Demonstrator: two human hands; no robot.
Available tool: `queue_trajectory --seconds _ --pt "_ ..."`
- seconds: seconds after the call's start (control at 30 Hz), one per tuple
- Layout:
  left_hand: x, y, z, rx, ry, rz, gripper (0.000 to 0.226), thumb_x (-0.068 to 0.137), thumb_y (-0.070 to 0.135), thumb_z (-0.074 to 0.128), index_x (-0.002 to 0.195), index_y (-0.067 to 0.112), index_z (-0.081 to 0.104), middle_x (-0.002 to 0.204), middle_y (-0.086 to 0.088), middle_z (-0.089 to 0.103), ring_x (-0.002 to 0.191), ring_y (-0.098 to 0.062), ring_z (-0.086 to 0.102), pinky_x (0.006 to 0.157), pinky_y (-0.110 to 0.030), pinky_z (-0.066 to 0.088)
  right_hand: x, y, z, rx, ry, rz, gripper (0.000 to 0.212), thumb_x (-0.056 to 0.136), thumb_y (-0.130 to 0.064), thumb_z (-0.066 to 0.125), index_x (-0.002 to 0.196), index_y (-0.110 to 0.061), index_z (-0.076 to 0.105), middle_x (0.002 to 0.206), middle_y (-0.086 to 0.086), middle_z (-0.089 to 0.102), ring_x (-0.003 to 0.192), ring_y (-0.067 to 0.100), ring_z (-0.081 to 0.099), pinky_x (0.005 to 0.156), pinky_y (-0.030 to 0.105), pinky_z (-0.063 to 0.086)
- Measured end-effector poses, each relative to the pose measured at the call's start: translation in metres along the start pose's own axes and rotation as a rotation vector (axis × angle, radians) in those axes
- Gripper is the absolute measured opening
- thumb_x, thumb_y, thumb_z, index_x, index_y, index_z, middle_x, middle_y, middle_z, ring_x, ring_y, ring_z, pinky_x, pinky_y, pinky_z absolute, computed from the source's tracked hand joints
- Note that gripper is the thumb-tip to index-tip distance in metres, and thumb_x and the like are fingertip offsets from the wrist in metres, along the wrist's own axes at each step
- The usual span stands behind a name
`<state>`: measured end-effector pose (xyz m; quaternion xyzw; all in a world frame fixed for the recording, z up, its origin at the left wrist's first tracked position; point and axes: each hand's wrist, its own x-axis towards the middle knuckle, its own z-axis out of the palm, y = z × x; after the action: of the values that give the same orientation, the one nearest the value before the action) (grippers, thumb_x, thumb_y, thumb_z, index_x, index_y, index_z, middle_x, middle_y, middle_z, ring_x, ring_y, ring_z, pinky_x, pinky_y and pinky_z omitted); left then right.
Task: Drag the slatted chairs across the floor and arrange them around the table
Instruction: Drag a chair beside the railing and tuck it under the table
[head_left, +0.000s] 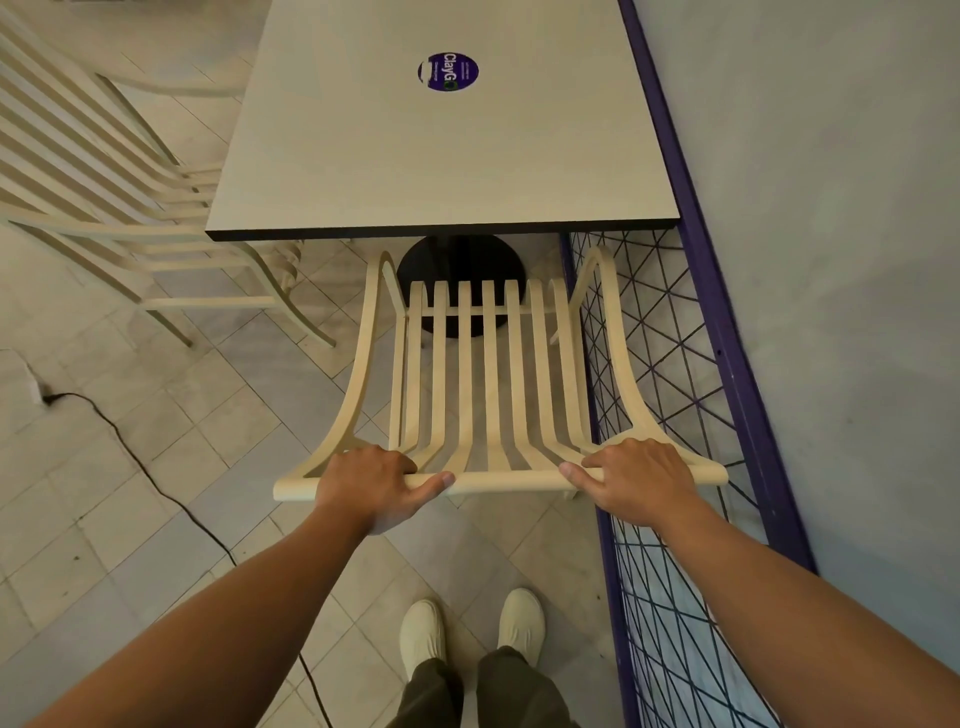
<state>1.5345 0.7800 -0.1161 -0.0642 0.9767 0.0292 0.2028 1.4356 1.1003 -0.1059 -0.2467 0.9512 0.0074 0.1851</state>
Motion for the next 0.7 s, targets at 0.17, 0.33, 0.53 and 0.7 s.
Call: queue_trajectory --seconds 0.17,0.33,0.53,0.7 --pt "-0.0004 0.0001 0.0010 -0.013 -0.007 0.001 0.097 0.076 0.093 0.007 0.117 0.037 0.074 0.082 0.017 0.065 0.074 -0.008 0.060 0.068 -0.022 0.047 -0.0010 0.0004 0.0019 0.010 -0.002 0.012 0.111 0.068 -0.090 -0.011 0.127 -0.037 0.067 0.097 -0.004 0.072 0.083 0.018 0.064 0.074 0.035 0.049" --pt "-0.0003 -0.0011 0.0015 -0.013 -0.022 0.007 0.096 0.077 0.093 0.006 0.117 0.036 0.073 0.082 0.015 0.065 0.075 -0.009 0.060 0.071 -0.024 0.049 -0.0027 -0.0007 0.0007 0.015 -0.001 0.017 0.111 0.068 -0.089 -0.011 0.127 -0.036 0.067 0.097 -0.004 0.072 0.083 0.018 0.064 0.075 0.036 0.049" --pt "-0.0003 -0.0015 0.0029 -0.006 -0.038 0.005 0.096 0.079 0.092 0.006 0.117 0.036 0.074 0.082 0.014 0.065 0.074 -0.010 0.060 0.069 -0.024 0.047 -0.0022 -0.0001 0.0001 0.005 -0.021 0.013 0.111 0.068 -0.089 -0.011 0.128 -0.037 0.067 0.097 -0.003 0.071 0.084 0.018 0.063 0.074 0.035 0.047" --pt "-0.0011 -0.0012 0.0023 -0.038 -0.041 0.003 0.093 0.079 0.093 0.010 0.113 0.035 0.074 0.082 0.014 0.065 0.075 -0.011 0.061 0.072 -0.027 0.050 -0.0020 0.0006 -0.0026 0.019 -0.052 -0.013 0.104 0.072 -0.088 -0.005 0.129 -0.037 0.066 0.101 -0.004 0.071 0.087 0.017 0.063 0.075 0.035 0.045"
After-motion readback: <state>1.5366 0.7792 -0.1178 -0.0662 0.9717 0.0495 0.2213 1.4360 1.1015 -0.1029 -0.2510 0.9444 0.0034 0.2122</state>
